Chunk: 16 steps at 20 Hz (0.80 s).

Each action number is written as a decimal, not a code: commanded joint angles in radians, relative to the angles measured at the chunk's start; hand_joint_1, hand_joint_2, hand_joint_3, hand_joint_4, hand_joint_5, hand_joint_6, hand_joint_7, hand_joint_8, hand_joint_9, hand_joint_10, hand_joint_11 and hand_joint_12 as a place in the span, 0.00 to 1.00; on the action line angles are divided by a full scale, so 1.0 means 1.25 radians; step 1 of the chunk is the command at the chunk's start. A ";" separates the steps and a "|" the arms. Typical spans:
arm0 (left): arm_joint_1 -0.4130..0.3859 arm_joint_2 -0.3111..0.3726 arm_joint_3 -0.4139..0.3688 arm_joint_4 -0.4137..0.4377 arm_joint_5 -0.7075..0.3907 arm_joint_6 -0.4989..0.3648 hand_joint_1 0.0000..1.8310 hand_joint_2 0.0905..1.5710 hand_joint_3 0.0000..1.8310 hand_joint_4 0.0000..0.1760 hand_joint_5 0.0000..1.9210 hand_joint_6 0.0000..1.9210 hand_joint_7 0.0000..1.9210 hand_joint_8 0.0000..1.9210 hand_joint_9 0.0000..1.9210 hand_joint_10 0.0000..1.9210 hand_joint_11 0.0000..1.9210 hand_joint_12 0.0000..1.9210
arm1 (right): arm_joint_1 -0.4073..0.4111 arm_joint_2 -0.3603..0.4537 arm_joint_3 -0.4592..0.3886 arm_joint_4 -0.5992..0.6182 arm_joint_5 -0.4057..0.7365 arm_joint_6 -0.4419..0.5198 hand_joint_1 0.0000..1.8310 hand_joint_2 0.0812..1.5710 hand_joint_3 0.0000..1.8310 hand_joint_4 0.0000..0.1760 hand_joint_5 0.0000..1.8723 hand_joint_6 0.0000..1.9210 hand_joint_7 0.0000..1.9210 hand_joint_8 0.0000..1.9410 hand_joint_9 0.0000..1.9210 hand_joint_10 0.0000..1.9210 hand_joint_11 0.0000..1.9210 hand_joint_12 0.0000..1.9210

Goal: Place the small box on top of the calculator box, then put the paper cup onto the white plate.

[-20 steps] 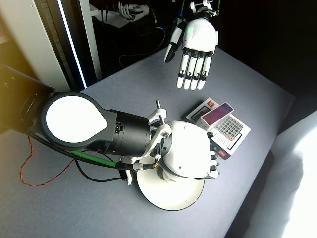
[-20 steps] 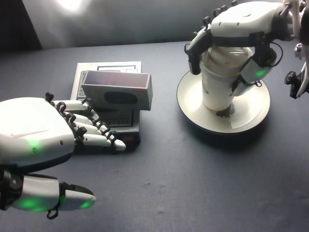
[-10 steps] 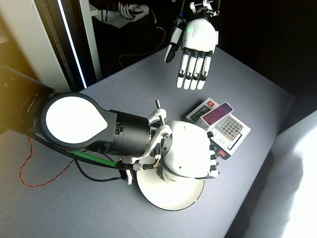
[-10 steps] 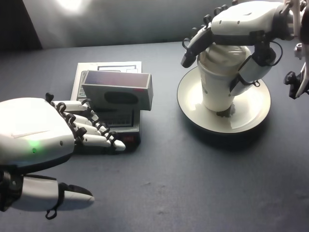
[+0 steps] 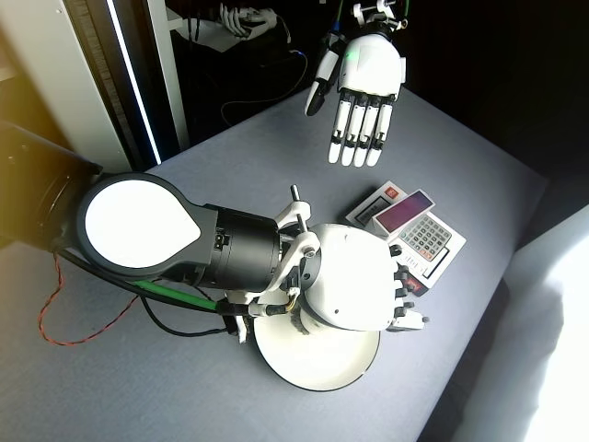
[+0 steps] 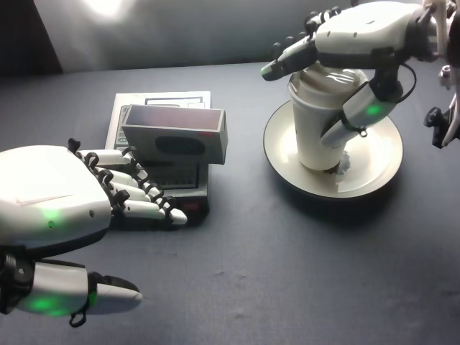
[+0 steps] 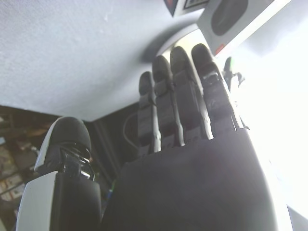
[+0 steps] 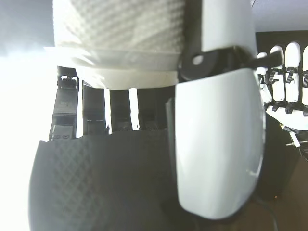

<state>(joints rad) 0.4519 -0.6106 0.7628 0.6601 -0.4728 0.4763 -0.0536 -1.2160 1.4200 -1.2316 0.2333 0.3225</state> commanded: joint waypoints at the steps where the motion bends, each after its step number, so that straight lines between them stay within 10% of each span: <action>1: -0.007 0.010 0.002 -0.017 -0.071 -0.003 0.11 0.82 0.00 0.00 0.18 0.00 0.22 0.00 0.21 0.00 0.06 0.31 | 0.003 0.008 0.003 0.014 0.021 -0.001 0.55 0.60 0.00 0.00 0.12 0.00 0.15 0.00 0.15 0.00 0.00 0.53; 16: -0.009 0.011 0.000 -0.017 -0.071 -0.010 0.12 0.82 0.00 0.00 0.17 0.00 0.21 0.00 0.20 0.00 0.05 0.31 | 0.002 0.017 -0.021 0.015 0.041 0.001 0.47 0.61 0.00 0.00 0.00 0.00 0.00 0.00 0.00 0.00 0.00 0.16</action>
<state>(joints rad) 0.4515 -0.6098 0.7624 0.6621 -0.4736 0.4690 -0.0547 -1.2064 1.3872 -1.2385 0.2398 0.3202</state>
